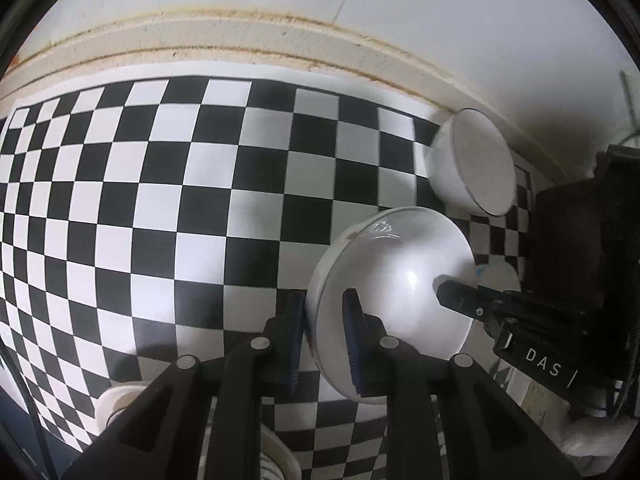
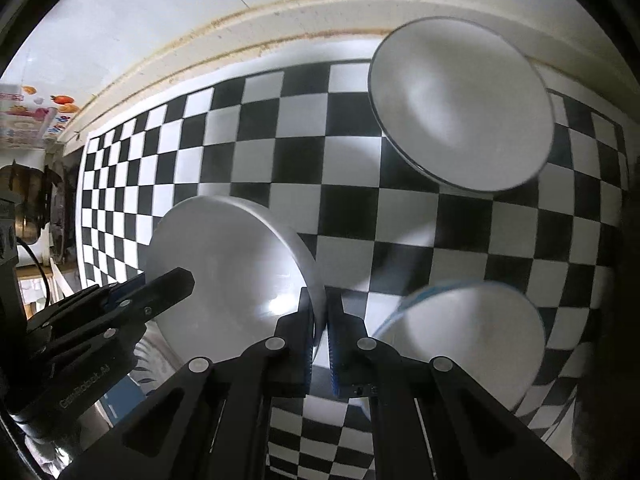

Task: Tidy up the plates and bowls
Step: 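Lift the white bowl with both tools and carry it beside the plate stack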

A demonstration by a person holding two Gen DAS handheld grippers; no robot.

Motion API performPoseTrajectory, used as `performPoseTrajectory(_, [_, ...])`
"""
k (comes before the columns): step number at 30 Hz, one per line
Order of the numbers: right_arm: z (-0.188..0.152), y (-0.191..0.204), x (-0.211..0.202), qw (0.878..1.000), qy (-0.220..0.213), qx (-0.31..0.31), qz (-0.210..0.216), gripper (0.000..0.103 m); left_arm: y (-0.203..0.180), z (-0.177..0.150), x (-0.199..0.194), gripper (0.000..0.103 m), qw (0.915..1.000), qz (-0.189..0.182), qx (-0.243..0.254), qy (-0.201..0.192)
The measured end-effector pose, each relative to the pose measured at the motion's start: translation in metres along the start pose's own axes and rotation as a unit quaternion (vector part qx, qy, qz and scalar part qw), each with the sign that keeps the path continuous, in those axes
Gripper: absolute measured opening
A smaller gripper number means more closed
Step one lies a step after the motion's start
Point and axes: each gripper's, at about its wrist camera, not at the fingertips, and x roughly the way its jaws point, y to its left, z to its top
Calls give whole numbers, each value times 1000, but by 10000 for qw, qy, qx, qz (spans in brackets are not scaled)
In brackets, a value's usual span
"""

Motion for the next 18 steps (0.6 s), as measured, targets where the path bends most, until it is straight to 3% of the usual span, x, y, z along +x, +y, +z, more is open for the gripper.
performPoseTrajectory(4, [-16,4,-23,9999,-139,19,33,7,-7,-14,-21,17,9997,-60,217,-68])
performPoseTrajectory(10, [-74,1,-51,9992,-346,186,121,8,-23,-46,-38,17,9976,-95,681,1])
performPoseTrajectory(18, [-156,-14,-43,9973,-444,575,95,8,-36,-100,-19,17,9922,-147,1181,361])
